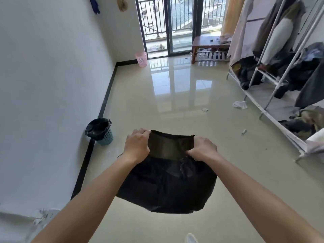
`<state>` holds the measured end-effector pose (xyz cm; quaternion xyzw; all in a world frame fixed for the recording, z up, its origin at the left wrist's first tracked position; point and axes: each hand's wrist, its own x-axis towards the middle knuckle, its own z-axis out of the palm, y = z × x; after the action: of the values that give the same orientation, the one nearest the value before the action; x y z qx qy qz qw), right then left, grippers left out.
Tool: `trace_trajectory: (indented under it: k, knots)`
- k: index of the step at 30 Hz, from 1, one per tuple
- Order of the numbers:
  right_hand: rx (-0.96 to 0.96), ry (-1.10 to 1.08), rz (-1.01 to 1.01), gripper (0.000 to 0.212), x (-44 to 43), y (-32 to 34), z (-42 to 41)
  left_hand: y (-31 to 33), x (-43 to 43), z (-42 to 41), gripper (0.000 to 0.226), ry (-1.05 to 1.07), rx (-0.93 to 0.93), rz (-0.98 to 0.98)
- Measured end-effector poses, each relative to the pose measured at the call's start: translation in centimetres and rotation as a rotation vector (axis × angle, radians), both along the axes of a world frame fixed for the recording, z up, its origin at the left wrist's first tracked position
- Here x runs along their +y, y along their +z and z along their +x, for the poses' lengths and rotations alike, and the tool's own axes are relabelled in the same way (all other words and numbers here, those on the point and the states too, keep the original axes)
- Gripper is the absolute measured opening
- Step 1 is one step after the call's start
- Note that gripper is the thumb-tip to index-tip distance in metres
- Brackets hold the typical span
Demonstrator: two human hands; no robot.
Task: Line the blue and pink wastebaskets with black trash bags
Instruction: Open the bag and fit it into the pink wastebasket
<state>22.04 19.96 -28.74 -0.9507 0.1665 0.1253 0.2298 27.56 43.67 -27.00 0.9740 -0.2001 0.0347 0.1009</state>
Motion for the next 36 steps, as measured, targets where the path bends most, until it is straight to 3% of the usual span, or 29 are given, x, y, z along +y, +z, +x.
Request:
trace_trajectory:
  k: [3,8,17,21,27,36]
  knots:
    - [-0.059,0.118,0.058,0.027,0.0,1.7,9.6,1.1,1.3,8.6,0.057,0.058,0.024,-0.017]
    - [-0.194,0.283,0.013,0.035,1.9,1.9,27.8,0.9,5.1,23.8,0.032,0.2,0.004,-0.02]
    - [-0.199,0.1,-0.16,0.032,4.0,2.9,58.4,0.7,8.5,54.0,0.026,0.317,-0.009,-0.081]
    - [-0.234,0.16,-0.239,0.038,2.6,3.5,68.1,2.0,5.5,66.5,0.027,0.202,-0.037,0.001]
    - [-0.121,0.194,-0.275,0.082,-3.1,0.8,85.5,-0.6,0.2,86.6,0.078,0.037,0.028,0.205]
    - [-0.056,0.229,-0.245,0.108,-6.3,2.9,116.6,1.5,-2.8,114.2,0.113,0.222,0.197,0.199]
